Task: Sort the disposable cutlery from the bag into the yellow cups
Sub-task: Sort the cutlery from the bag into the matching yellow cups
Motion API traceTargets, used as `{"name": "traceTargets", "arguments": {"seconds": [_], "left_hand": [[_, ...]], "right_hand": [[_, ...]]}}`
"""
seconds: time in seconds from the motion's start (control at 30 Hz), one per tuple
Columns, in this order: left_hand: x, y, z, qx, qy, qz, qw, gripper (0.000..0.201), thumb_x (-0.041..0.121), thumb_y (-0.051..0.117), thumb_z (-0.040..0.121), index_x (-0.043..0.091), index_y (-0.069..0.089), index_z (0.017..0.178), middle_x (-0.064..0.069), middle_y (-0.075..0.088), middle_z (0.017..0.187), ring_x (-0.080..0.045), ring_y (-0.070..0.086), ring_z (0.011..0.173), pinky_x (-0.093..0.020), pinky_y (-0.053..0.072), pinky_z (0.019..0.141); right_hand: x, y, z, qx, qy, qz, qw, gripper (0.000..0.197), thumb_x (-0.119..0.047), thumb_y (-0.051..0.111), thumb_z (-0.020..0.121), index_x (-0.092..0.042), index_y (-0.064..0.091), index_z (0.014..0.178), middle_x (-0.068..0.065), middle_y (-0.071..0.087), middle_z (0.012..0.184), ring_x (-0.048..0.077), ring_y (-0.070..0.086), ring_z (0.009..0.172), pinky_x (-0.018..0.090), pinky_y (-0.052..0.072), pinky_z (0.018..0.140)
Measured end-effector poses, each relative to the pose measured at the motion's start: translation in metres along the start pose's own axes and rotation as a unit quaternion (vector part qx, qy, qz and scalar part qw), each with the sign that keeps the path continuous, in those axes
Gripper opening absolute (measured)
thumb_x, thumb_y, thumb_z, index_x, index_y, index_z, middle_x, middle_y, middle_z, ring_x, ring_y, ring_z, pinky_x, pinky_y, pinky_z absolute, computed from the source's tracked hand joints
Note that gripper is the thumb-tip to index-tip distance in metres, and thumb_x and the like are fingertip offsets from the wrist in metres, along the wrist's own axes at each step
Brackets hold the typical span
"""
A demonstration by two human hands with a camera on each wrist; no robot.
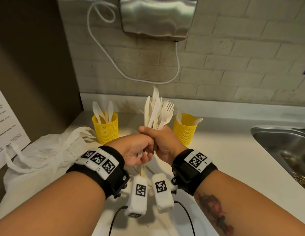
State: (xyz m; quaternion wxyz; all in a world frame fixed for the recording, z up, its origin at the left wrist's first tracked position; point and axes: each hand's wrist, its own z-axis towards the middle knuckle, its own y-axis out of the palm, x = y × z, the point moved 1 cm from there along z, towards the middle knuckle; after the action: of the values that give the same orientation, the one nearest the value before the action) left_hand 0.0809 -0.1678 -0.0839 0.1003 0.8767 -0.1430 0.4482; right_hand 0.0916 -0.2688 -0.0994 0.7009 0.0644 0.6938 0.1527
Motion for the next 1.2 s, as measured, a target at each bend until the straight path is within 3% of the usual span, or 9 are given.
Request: {"name": "traceTargets", "arguments": {"seconds": [0.07,0.17,0.3,0.47,0.63,0.8,0.93,1.07,1.2], "left_hand": [[-0.001,0.000,0.000,-0.010,0.029,-0.034,0.999,0.038,-0.011,0.034,0.083,0.000,0.057,0.111,-0.014,0.055,0.084,-0.025,0.064,0.070,-0.032,0.060,0.069],[-0.005,-0.013,-0.002,-0.076,0.077,-0.143,0.984,0.034,0.002,0.041,0.084,-0.002,0.057,0.114,-0.023,0.058,0.106,-0.044,0.054,0.107,-0.057,0.044,0.102],[-0.010,-0.030,0.012,-0.080,0.070,-0.288,0.952,0.072,0.054,0.041,0.093,-0.008,0.053,0.129,-0.029,0.049,0.141,-0.048,0.042,0.134,-0.060,0.029,0.113],[-0.007,-0.020,0.015,-0.072,0.091,-0.331,0.937,0.082,0.069,0.025,0.095,0.001,0.062,0.123,-0.023,0.070,0.116,-0.039,0.063,0.111,-0.056,0.046,0.099],[-0.007,-0.019,0.005,-0.102,0.131,-0.250,0.954,0.073,0.074,0.030,0.091,0.022,0.066,0.126,-0.010,0.068,0.126,-0.033,0.060,0.120,-0.058,0.041,0.105],[-0.006,-0.026,-0.005,-0.058,0.221,-0.122,0.966,0.062,0.044,0.074,0.076,0.014,0.062,0.129,-0.006,0.071,0.109,-0.023,0.063,0.105,-0.043,0.050,0.097],[-0.005,-0.016,-0.001,0.047,0.231,-0.102,0.967,0.032,0.018,0.073,0.085,0.010,0.068,0.116,-0.010,0.076,0.101,-0.023,0.071,0.092,-0.034,0.055,0.075],[-0.009,-0.020,0.008,0.069,0.220,-0.188,0.955,0.024,0.019,0.065,0.092,0.004,0.070,0.111,-0.010,0.075,0.099,-0.021,0.073,0.069,-0.032,0.058,0.053],[-0.013,-0.022,0.011,0.096,0.217,-0.249,0.939,0.021,0.018,0.061,0.095,0.002,0.065,0.108,-0.014,0.073,0.086,-0.019,0.070,0.054,-0.025,0.052,0.044]], "right_hand": [[-0.003,0.002,0.003,0.043,-0.008,-0.018,0.999,0.027,-0.002,0.069,0.075,0.001,0.059,0.099,0.012,0.058,0.071,0.025,0.057,0.065,0.032,0.049,0.056],[-0.012,0.001,0.008,0.090,-0.034,-0.016,0.995,0.043,-0.006,0.070,0.074,-0.003,0.058,0.115,0.013,0.067,0.088,0.026,0.065,0.080,0.039,0.055,0.069],[-0.020,0.004,0.011,0.089,-0.079,-0.016,0.993,0.038,-0.013,0.075,0.080,-0.017,0.062,0.115,0.008,0.073,0.105,0.024,0.068,0.102,0.044,0.054,0.090],[-0.002,0.009,-0.001,0.038,-0.049,-0.032,0.998,0.038,-0.003,0.072,0.077,-0.013,0.065,0.113,0.012,0.072,0.105,0.032,0.068,0.102,0.051,0.054,0.091],[0.001,0.006,-0.004,-0.016,-0.066,-0.043,0.997,0.041,0.004,0.066,0.078,-0.017,0.064,0.113,0.013,0.071,0.101,0.031,0.067,0.096,0.047,0.054,0.087],[-0.012,0.004,-0.005,-0.116,-0.057,-0.096,0.987,0.030,0.010,0.060,0.078,0.003,0.059,0.107,0.019,0.060,0.088,0.031,0.058,0.082,0.047,0.048,0.073],[-0.011,0.014,-0.014,-0.125,-0.032,-0.296,0.947,0.025,0.005,0.058,0.081,-0.009,0.068,0.099,0.008,0.066,0.079,0.020,0.062,0.071,0.044,0.054,0.067],[-0.023,0.015,-0.017,-0.140,0.007,-0.545,0.826,0.049,-0.028,0.061,0.094,-0.011,0.045,0.137,0.006,0.056,0.109,0.015,0.052,0.085,0.015,0.035,0.053],[-0.018,0.009,-0.012,-0.144,0.075,-0.595,0.787,0.067,-0.055,0.051,0.093,-0.011,0.039,0.142,0.015,0.056,0.123,0.028,0.059,0.101,0.028,0.044,0.072]]}}
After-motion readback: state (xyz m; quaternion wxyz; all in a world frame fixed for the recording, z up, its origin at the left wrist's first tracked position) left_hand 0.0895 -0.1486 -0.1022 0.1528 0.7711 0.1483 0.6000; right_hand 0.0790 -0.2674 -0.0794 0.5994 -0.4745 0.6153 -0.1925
